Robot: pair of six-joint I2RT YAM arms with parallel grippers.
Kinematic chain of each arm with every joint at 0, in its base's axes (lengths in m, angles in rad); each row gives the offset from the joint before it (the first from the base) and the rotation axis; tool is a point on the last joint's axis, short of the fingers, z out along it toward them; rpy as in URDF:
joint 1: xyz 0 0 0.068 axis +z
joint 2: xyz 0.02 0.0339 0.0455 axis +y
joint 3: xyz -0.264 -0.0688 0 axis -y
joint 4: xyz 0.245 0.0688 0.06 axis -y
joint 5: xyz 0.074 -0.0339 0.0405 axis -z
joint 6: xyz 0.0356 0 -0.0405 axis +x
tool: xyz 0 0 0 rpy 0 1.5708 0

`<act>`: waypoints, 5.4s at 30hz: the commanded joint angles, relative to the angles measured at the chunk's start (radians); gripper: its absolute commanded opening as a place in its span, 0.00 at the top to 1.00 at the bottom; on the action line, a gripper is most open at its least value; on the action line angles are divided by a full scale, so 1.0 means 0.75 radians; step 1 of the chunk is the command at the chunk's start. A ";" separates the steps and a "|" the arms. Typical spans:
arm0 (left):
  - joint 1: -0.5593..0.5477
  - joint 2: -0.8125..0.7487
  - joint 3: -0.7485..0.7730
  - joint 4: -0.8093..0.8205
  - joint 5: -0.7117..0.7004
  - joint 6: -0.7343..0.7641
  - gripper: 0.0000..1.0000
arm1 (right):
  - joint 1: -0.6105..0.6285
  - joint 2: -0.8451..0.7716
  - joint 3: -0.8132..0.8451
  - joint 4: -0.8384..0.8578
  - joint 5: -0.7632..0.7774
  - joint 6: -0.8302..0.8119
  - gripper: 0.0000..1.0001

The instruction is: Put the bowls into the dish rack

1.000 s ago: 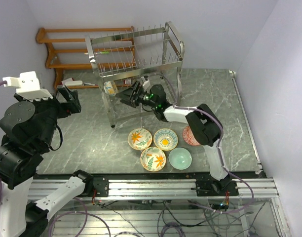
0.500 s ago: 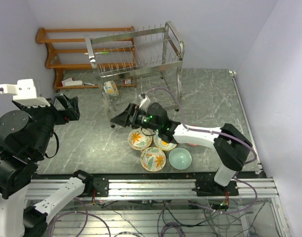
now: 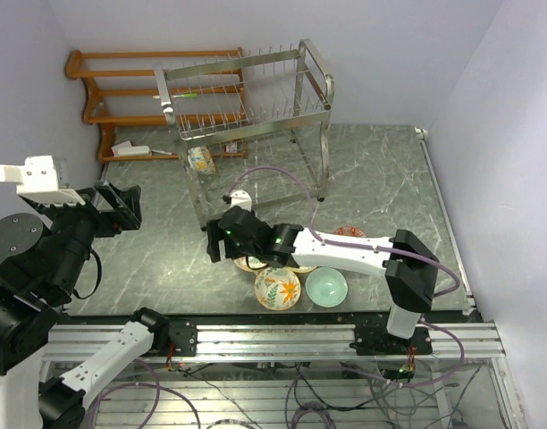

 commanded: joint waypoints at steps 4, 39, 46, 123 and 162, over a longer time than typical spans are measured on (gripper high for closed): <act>0.010 -0.043 0.027 -0.047 -0.052 -0.024 0.01 | 0.019 0.146 0.129 -0.380 0.129 -0.152 0.32; 0.009 -0.068 -0.087 0.012 -0.113 0.003 0.01 | 0.012 0.300 0.297 -0.423 0.069 -0.283 1.00; 0.009 -0.067 -0.079 0.028 -0.103 0.023 0.01 | -0.088 0.086 0.199 -0.188 -0.306 -0.271 1.00; 0.009 0.261 -0.093 0.283 -0.193 0.057 0.00 | -0.884 1.369 1.377 1.504 -1.189 1.026 1.00; 0.009 0.244 -0.125 0.309 -0.200 0.129 0.01 | -0.843 1.362 1.375 1.185 -1.167 0.889 0.45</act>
